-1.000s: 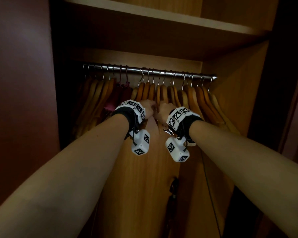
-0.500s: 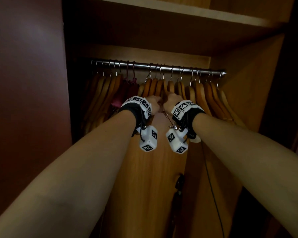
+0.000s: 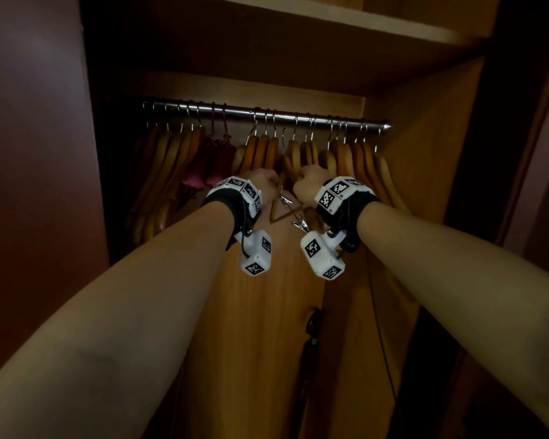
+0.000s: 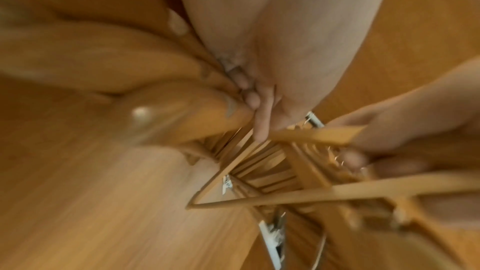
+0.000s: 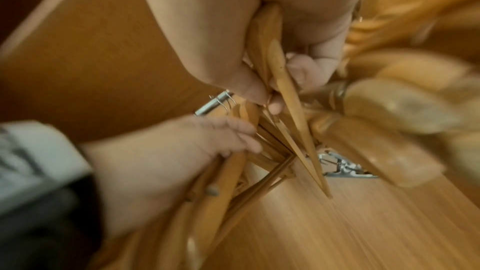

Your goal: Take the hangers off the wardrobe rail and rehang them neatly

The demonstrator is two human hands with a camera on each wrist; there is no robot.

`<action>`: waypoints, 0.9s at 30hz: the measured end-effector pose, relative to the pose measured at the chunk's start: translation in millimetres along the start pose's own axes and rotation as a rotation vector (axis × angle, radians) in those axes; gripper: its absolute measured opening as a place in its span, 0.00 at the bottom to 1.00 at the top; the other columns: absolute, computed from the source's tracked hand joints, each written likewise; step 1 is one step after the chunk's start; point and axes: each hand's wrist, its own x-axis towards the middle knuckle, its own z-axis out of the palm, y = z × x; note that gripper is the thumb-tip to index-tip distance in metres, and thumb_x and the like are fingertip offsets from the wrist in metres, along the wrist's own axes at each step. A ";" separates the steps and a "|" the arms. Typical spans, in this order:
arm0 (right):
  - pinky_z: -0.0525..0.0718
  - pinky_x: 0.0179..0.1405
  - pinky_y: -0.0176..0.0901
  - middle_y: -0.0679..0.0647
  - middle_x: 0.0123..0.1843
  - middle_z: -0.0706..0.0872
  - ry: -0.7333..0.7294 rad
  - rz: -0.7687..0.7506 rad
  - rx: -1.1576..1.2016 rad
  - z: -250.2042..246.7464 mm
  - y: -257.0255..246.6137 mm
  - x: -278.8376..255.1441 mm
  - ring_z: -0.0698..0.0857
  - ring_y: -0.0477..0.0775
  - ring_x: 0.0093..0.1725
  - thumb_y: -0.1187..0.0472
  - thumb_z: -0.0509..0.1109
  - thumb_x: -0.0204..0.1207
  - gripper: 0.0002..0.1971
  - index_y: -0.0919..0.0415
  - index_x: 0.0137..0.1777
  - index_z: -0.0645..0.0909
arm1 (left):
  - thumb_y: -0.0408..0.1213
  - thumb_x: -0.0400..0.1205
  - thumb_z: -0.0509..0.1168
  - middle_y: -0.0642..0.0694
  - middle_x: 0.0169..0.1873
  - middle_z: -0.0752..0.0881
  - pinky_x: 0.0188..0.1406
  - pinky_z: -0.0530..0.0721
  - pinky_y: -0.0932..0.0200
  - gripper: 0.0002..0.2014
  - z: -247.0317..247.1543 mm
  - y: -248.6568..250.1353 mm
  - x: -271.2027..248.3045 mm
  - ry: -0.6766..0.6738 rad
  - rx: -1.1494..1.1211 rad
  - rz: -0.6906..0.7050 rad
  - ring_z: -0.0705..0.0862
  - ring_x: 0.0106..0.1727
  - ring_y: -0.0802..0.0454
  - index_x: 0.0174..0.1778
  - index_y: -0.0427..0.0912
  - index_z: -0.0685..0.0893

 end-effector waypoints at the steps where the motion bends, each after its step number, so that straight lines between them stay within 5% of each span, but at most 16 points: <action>1: 0.87 0.43 0.46 0.58 0.47 0.85 0.002 -0.007 0.018 -4.7 3.0 -3.6 0.82 0.56 0.37 0.63 0.62 0.76 0.11 0.65 0.52 0.83 | 0.45 0.80 0.59 0.49 0.64 0.84 0.67 0.79 0.51 0.16 2.9 -0.3 -3.0 0.015 -0.023 -0.008 0.81 0.62 0.46 0.63 0.56 0.82; 4: 0.88 0.44 0.47 0.57 0.49 0.85 -0.009 -0.016 0.048 -18.1 7.7 -18.9 0.84 0.55 0.39 0.59 0.63 0.75 0.16 0.63 0.60 0.82 | 0.43 0.78 0.62 0.51 0.55 0.86 0.63 0.81 0.53 0.10 7.9 2.9 -13.4 0.046 -0.193 -0.041 0.84 0.57 0.48 0.53 0.60 0.83; 7: 0.88 0.52 0.51 0.59 0.58 0.85 -0.008 -0.036 0.033 -31.0 10.0 -34.7 0.87 0.58 0.47 0.58 0.63 0.74 0.20 0.60 0.66 0.81 | 0.34 0.82 0.65 0.49 0.49 0.86 0.59 0.80 0.59 0.08 7.5 12.7 -30.0 0.069 -0.352 -0.080 0.84 0.55 0.50 0.54 0.49 0.85; 12: 0.82 0.63 0.53 0.61 0.64 0.83 0.050 -0.100 0.040 -52.5 11.7 -61.4 0.81 0.62 0.65 0.57 0.60 0.81 0.17 0.64 0.61 0.84 | 0.35 0.82 0.66 0.47 0.53 0.86 0.64 0.81 0.53 0.07 -1.4 34.0 -63.2 0.081 -0.421 -0.125 0.84 0.56 0.48 0.52 0.50 0.84; 16: 0.84 0.38 0.42 0.59 0.53 0.88 0.042 -0.154 0.061 -73.1 21.6 -94.7 0.85 0.55 0.43 0.63 0.64 0.77 0.14 0.64 0.58 0.85 | 0.35 0.81 0.65 0.47 0.52 0.87 0.60 0.83 0.54 0.08 -9.8 56.2 -92.9 0.104 -0.422 -0.165 0.85 0.54 0.48 0.54 0.50 0.84; 19: 0.80 0.30 0.39 0.57 0.48 0.89 0.067 -0.192 0.123 -88.7 34.4 -124.9 0.85 0.52 0.39 0.62 0.65 0.73 0.14 0.60 0.57 0.85 | 0.35 0.80 0.66 0.44 0.51 0.88 0.54 0.87 0.52 0.09 -13.7 77.1 -119.3 0.108 -0.449 -0.217 0.87 0.50 0.46 0.55 0.50 0.83; 23: 0.82 0.32 0.41 0.51 0.44 0.87 0.102 -0.223 0.225 -106.2 55.1 -168.8 0.84 0.50 0.36 0.60 0.65 0.75 0.16 0.53 0.62 0.82 | 0.31 0.80 0.66 0.40 0.52 0.87 0.38 0.82 0.59 0.10 -20.7 110.6 -157.3 0.164 -0.501 -0.268 0.85 0.44 0.45 0.56 0.45 0.82; 27: 0.85 0.35 0.43 0.50 0.45 0.86 0.157 -0.269 0.284 -119.9 72.8 -208.2 0.87 0.54 0.41 0.60 0.63 0.77 0.16 0.50 0.64 0.79 | 0.35 0.78 0.66 0.38 0.57 0.86 0.55 0.87 0.49 0.17 -23.9 137.2 -193.4 0.160 -0.498 -0.317 0.86 0.53 0.41 0.64 0.45 0.80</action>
